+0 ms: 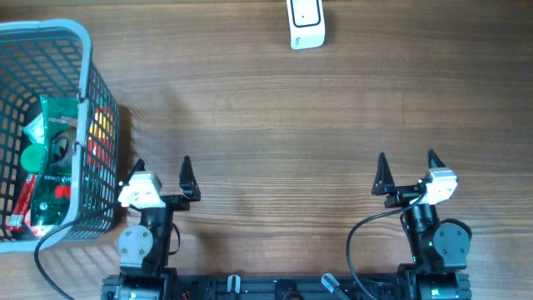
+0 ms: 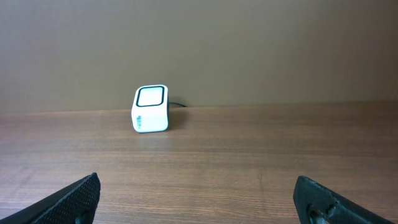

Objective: Scan the item barcode

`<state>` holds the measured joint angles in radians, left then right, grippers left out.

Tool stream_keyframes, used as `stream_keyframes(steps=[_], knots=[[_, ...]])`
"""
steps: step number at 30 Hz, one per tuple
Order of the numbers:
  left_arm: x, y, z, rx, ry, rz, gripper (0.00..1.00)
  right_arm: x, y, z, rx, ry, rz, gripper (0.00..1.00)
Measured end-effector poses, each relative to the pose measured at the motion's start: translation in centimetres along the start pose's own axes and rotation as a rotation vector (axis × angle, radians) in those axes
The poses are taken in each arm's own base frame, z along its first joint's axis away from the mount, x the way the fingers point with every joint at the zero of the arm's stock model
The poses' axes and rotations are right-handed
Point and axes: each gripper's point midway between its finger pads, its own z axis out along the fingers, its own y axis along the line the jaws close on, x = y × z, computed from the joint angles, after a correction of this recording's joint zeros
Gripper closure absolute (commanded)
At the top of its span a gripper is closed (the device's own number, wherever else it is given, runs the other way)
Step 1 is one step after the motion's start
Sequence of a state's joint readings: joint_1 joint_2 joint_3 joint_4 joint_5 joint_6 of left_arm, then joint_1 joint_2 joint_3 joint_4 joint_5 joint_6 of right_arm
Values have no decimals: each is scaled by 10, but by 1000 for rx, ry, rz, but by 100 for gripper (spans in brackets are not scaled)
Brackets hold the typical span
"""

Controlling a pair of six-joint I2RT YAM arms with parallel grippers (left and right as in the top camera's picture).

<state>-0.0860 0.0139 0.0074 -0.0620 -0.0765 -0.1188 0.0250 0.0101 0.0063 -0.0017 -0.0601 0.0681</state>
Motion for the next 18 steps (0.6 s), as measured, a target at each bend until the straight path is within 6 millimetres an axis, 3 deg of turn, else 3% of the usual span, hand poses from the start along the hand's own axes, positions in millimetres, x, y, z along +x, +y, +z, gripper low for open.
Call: stream_keyframes(steps=[18], knots=[[-1,3,0,-15,-4,0,0,0,0,0,0,0,0,0]])
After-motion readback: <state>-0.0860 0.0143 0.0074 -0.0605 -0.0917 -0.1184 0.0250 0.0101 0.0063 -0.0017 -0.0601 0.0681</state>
